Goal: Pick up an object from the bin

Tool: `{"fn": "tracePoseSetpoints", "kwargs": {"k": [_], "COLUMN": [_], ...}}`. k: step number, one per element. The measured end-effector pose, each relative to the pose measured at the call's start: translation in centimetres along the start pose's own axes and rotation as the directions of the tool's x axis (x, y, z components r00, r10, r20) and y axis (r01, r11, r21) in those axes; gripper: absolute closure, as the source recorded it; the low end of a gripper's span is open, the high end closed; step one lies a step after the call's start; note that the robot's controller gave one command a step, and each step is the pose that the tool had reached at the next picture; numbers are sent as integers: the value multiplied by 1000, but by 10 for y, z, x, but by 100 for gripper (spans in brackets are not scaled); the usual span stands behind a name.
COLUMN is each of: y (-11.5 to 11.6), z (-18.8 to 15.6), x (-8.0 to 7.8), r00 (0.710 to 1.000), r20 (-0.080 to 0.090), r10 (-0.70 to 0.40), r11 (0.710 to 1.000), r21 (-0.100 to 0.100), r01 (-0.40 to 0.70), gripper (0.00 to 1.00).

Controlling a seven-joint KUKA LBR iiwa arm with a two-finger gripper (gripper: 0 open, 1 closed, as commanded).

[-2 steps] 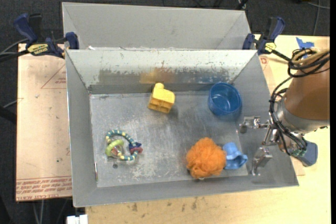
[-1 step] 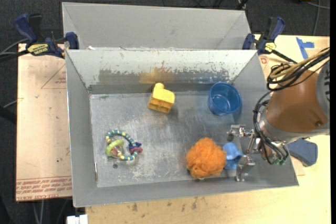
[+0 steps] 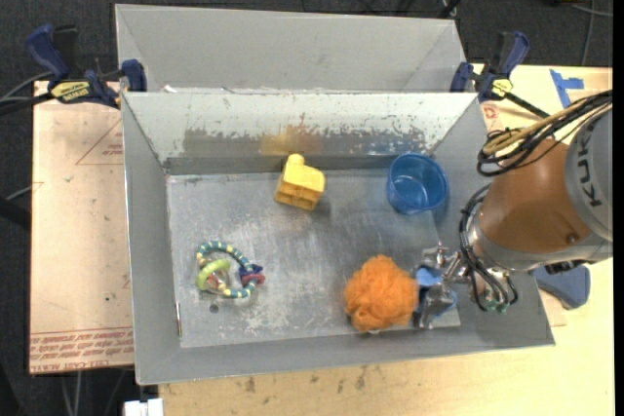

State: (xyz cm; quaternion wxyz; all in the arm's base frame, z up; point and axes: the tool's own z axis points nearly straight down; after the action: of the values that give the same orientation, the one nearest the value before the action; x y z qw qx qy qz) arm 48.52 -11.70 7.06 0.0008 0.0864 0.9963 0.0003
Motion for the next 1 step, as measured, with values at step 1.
{"fn": "tracePoseSetpoints", "kwargs": {"k": [1], "y": [0], "z": [0], "x": [0], "r00": [1000], "r20": [0], "r10": [-1], "r11": [1000], "r21": [0], "r01": [1], "gripper": [100]}}
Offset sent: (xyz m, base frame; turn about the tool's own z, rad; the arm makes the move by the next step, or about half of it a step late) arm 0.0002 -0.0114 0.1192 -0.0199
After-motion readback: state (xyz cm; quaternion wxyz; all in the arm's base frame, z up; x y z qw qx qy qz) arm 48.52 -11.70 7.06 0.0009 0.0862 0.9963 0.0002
